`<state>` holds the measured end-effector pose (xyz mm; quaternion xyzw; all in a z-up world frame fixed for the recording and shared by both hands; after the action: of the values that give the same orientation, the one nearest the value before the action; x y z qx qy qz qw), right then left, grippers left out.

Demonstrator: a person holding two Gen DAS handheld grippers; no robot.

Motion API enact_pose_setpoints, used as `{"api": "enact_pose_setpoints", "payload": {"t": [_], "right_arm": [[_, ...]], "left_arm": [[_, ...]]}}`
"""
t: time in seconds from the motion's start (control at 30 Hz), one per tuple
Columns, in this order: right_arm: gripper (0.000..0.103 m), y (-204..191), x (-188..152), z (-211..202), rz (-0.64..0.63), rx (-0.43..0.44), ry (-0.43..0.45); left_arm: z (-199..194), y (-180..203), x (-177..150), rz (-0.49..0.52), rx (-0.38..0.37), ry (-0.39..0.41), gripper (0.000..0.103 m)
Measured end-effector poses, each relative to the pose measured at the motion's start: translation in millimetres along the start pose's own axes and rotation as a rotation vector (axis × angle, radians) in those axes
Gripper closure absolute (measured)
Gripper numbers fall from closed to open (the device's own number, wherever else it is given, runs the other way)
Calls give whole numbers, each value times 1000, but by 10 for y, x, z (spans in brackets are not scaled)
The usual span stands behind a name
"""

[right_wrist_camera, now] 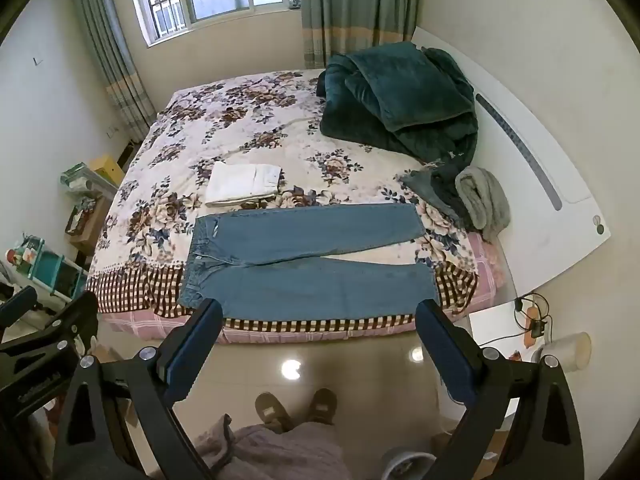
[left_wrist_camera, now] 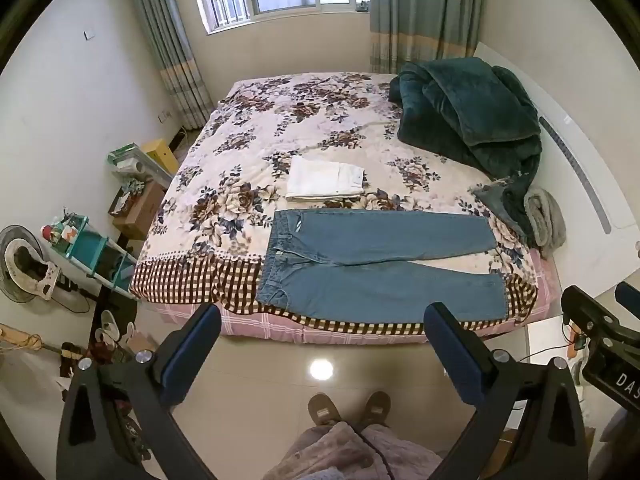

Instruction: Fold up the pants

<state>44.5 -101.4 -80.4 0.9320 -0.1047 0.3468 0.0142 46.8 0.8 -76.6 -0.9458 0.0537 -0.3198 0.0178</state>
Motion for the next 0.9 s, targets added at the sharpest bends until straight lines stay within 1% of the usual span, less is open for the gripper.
{"api": "enact_pose_setpoints", "payload": {"t": [0.23, 0.27, 0.37, 0.4, 0.43, 0.53, 0.73, 0.9], "right_arm": [[4, 2, 51, -46, 16, 1, 19], [4, 15, 51, -31, 24, 13, 13], [4, 74, 97, -83, 23, 15, 16], [4, 92, 97, -89, 24, 18, 15], [4, 37, 76, -78, 21, 12, 17], [4, 45, 117, -88, 18, 9, 17], [4, -19, 268, -54, -1, 7, 18], [4, -28, 302, -40, -13, 4, 15]], "left_arm": [[3, -1, 30, -6, 3, 15, 0], [9, 3, 32, -6, 4, 16, 0], [32, 22, 35, -7, 0, 15, 0], [71, 33, 108, -5, 4, 13, 0], [37, 58, 125, -4, 4, 15, 0], [41, 114, 175, -2, 5, 21, 0], [-25, 101, 179, -6, 4, 44, 0], [-34, 104, 207, -9, 3, 47, 0]]}}
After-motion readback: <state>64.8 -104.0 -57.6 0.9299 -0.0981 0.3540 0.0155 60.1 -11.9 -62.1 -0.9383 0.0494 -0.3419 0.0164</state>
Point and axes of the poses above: each gripper's, at about its wrist camera, not at the fingertips, and z roughly the way its jaws point, y to its right, x to its top, the point moved 9 cm from there along z, roughly the way its jaws point, and after that the axes turned 6 degrees about y, right-handed, at the moved point
